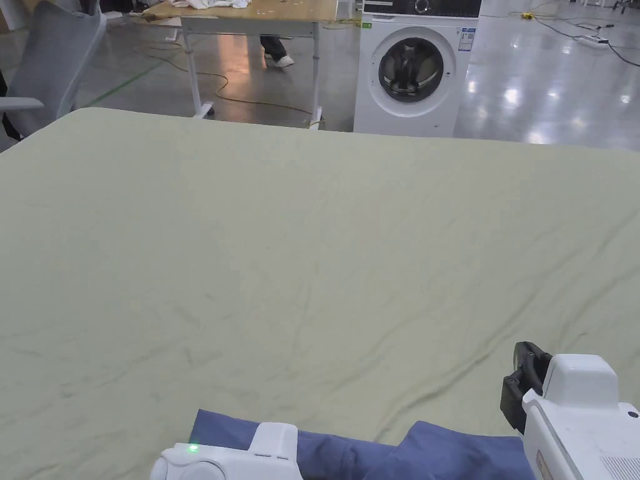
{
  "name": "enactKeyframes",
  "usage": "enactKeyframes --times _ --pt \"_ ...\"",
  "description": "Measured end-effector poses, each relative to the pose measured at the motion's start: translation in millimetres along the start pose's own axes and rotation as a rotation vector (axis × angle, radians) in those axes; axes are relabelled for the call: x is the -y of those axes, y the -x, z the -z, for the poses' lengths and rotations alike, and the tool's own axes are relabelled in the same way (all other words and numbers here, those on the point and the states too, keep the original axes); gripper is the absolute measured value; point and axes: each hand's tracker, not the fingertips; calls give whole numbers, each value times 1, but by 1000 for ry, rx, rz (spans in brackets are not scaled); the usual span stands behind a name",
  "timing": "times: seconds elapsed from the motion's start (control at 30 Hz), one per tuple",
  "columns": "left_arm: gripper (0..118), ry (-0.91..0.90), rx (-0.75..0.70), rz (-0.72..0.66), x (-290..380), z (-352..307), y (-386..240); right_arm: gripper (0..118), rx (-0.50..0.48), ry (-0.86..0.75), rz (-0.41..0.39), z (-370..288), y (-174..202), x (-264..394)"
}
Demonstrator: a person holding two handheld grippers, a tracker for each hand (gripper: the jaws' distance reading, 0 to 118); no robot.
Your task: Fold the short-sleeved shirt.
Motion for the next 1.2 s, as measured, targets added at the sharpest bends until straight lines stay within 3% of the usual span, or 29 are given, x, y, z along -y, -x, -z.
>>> enactKeyframes --times 0.13,0.23,0.37,0.4,0.53,0.63,0.77,0.93,1.0,1.07,1.2 --pt "15 -54 31 -18 -7 -27 6 1 -6 -13 -3 -1 2 -4" --pt "28 -148 33 -28 -18 -63 19 1 -10 -37 -1 -1 3 -9" --pt "33 -233 -57 -11 -31 -109 52 1 -18 -59 -2 0 7 -15" --pt "37 -241 -78 -25 -32 -118 61 2 -21 -61 -1 0 8 -16" --pt "75 -250 -28 -110 -29 -135 108 2 -29 -67 1 2 10 -18" --pt "82 -229 56 -187 -22 -132 140 1 -31 -72 5 3 12 -19" --pt "81 -150 127 -224 -9 -107 165 1 -27 -88 1 3 14 -22" --pt "78 -191 394 -274 -2 -75 182 2 -26 -94 4 4 15 -24" --pt "57 -160 452 -332 -1 -62 193 1 -27 -95 5 3 15 -24" --pt "25 -150 377 -312 -3 -58 194 2 -26 -94 6 3 15 -25" --pt "13 -155 357 -260 -7 -68 185 1 -15 -115 14 1 14 -26"
